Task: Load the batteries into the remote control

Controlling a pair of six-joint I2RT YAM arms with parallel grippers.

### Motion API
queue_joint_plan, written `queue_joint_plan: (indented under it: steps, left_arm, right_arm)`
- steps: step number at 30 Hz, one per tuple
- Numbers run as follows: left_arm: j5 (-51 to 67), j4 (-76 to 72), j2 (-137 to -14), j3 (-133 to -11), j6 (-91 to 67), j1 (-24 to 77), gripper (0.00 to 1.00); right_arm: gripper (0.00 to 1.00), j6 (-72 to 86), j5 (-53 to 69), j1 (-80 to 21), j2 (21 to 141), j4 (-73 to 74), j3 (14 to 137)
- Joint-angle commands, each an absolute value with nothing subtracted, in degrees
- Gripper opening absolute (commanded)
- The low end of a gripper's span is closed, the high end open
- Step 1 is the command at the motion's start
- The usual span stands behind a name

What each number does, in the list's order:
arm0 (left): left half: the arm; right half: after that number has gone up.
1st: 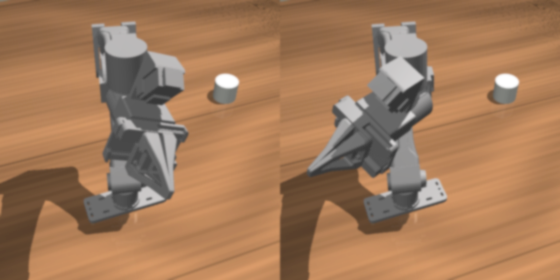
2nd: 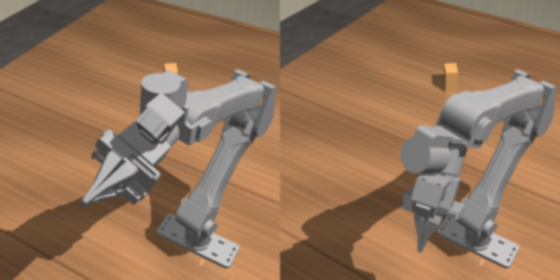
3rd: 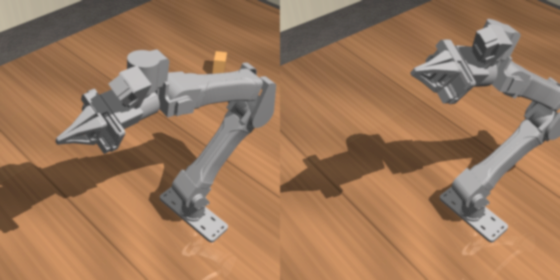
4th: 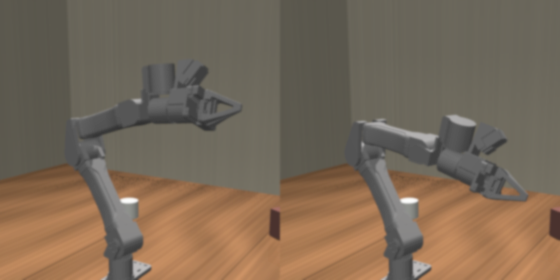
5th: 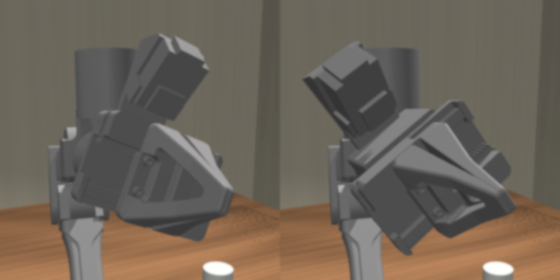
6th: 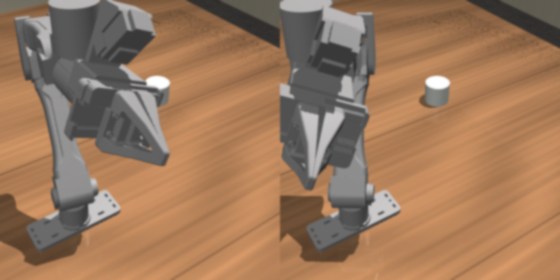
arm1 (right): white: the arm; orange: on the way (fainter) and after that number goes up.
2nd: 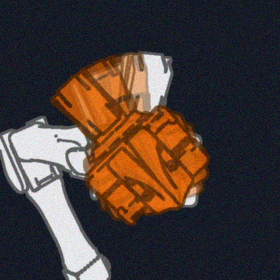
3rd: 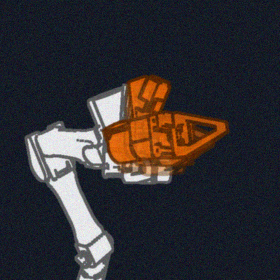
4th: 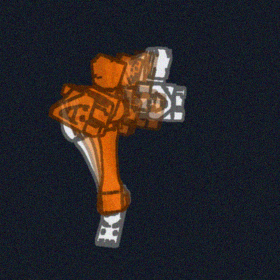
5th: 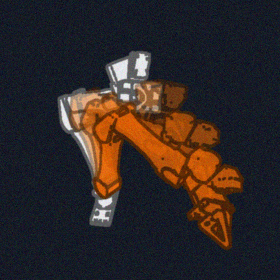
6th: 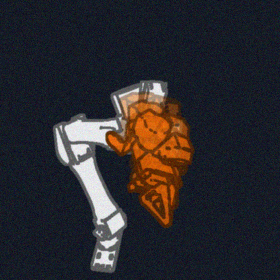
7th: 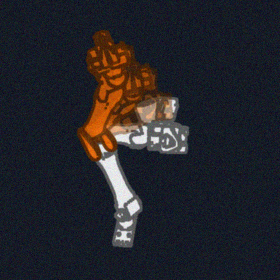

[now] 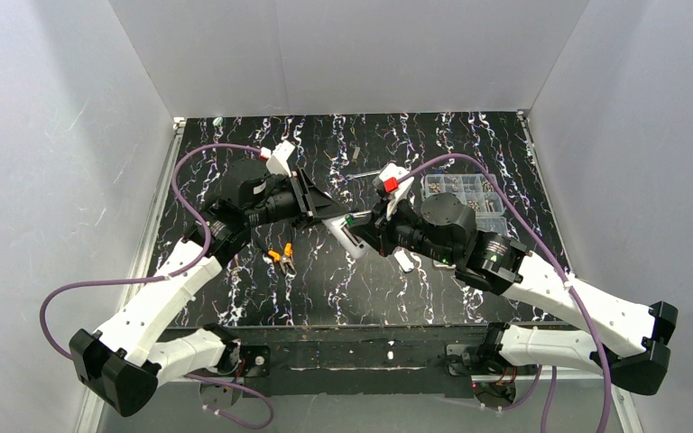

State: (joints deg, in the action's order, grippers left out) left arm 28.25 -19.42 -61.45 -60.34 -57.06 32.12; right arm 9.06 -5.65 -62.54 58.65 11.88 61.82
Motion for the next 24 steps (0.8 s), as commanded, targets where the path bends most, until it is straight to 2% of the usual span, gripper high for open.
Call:
queue_joint_plan:
  steps: [1,24]
  left_arm:
    - [30.44,-22.45,-60.38,-59.63,-56.99,32.31,0.0]
    - [30.4,-24.06,-61.4,-59.33,-58.18,32.29,0.0]
  right_arm:
    - [0.01,8.69,-9.03,-62.84,58.04,8.34,61.58]
    - [0.06,8.24,-7.26,-62.91,59.06,9.87,61.03]
